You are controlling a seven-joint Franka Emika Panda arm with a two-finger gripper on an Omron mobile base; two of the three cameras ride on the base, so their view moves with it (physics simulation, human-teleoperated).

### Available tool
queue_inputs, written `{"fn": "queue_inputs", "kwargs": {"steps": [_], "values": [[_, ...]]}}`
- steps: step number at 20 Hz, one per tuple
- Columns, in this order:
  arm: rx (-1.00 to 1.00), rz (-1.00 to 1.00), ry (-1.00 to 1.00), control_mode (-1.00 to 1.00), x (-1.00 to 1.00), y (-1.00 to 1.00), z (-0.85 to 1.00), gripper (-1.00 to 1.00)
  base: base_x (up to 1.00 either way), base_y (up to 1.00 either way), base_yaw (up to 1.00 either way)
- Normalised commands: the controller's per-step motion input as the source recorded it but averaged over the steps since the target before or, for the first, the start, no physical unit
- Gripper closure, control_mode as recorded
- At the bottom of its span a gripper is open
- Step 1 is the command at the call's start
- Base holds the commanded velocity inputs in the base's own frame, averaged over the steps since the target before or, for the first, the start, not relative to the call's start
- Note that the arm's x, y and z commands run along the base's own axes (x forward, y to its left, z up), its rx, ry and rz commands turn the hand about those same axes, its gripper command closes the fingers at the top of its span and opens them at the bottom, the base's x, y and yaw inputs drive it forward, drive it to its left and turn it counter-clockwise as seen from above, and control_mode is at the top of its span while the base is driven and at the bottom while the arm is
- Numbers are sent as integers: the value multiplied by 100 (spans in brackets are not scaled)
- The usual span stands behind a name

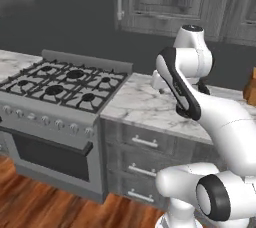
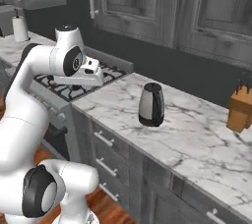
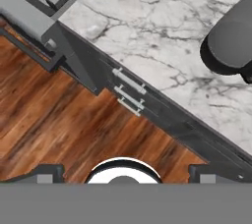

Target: Navigate to the stove.

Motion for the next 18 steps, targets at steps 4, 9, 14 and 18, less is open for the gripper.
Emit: {"fn": "queue_inputs", "kwargs": {"steps": [4, 9, 14, 18], "values": [[0, 0, 0, 100, 0, 0, 0, -100, 69, 100, -30], [0, 0, 0, 100, 0, 0, 0, -100, 71, 100, -36], [0, 0, 0, 100, 0, 0, 0, -100, 62, 100, -37], [0, 0, 0, 100, 0, 0, 0, -100, 63, 100, -37]]}}
